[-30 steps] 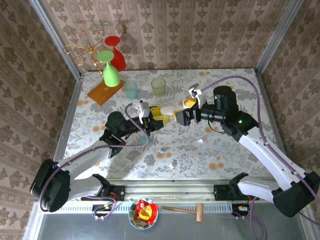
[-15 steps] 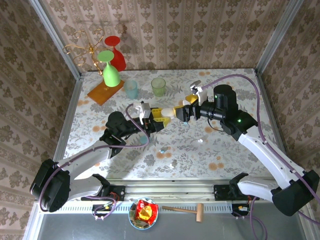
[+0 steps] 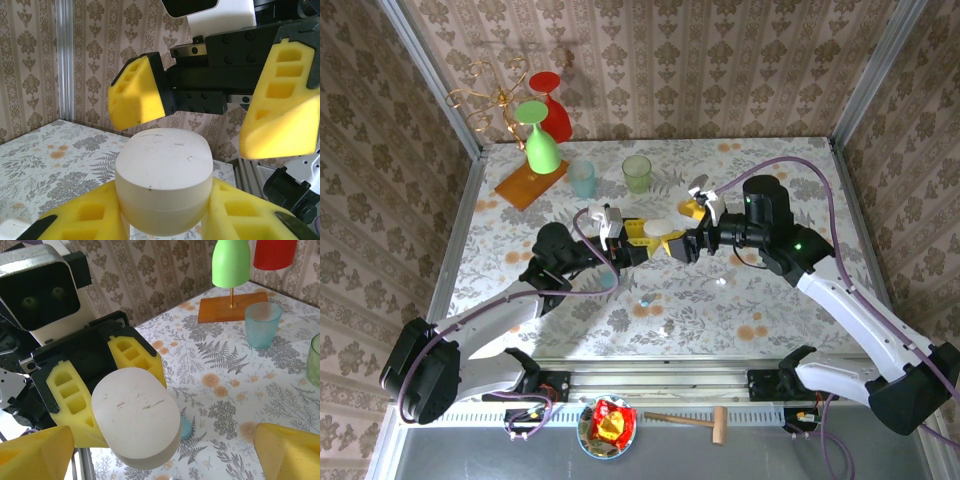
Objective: Insert the wireless bluetooth earbuds into the charging case
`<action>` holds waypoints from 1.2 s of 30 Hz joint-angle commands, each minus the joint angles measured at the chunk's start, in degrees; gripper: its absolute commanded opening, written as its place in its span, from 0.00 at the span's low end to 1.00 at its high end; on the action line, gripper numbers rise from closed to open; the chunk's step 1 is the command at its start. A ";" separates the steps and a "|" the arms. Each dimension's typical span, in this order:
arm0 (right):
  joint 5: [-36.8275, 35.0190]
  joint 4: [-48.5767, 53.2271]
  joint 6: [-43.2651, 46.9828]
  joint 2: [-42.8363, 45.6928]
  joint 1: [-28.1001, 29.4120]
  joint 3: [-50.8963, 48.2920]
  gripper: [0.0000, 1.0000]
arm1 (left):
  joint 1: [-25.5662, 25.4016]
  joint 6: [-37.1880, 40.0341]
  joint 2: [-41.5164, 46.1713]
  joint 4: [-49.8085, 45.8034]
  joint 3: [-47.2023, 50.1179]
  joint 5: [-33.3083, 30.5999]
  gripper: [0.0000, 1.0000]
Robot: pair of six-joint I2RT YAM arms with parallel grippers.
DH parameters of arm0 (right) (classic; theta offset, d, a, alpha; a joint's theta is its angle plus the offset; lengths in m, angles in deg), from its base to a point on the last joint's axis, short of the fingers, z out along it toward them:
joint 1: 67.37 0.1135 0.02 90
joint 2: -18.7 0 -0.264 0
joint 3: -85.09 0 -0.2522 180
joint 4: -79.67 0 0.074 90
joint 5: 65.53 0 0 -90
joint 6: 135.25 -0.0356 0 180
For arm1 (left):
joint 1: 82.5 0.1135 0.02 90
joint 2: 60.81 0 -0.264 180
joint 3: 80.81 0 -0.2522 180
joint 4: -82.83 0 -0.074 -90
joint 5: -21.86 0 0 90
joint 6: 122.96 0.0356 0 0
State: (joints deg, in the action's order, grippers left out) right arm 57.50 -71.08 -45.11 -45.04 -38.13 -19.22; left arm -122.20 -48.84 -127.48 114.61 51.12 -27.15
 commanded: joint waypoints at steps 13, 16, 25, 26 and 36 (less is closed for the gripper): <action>-11.81 -2.21 -2.13 0.09 0.22 0.88 0.93 | -0.16 -1.16 0.04 1.57 -1.91 2.97 0.26; -12.33 -2.53 -2.79 0.02 -0.13 0.91 0.93 | -0.20 -1.26 -0.19 2.20 -1.82 3.12 0.26; -13.70 -2.52 -3.80 -1.25 -0.38 1.87 0.92 | -0.19 -1.23 -0.40 2.67 -1.91 3.75 0.26; -14.04 -2.48 -4.05 -1.44 -0.40 2.03 0.92 | -0.21 -1.14 -0.30 2.78 -1.82 3.83 0.26; -14.45 -1.22 -4.58 -1.49 -0.44 3.76 0.92 | -0.19 -0.61 -0.12 3.07 -1.29 3.83 0.26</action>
State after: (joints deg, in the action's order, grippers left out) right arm 45.31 -73.01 -49.20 -46.29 -38.48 -17.42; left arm -122.20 -49.72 -128.46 114.94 50.62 -25.20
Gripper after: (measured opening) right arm 0.917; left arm 0.333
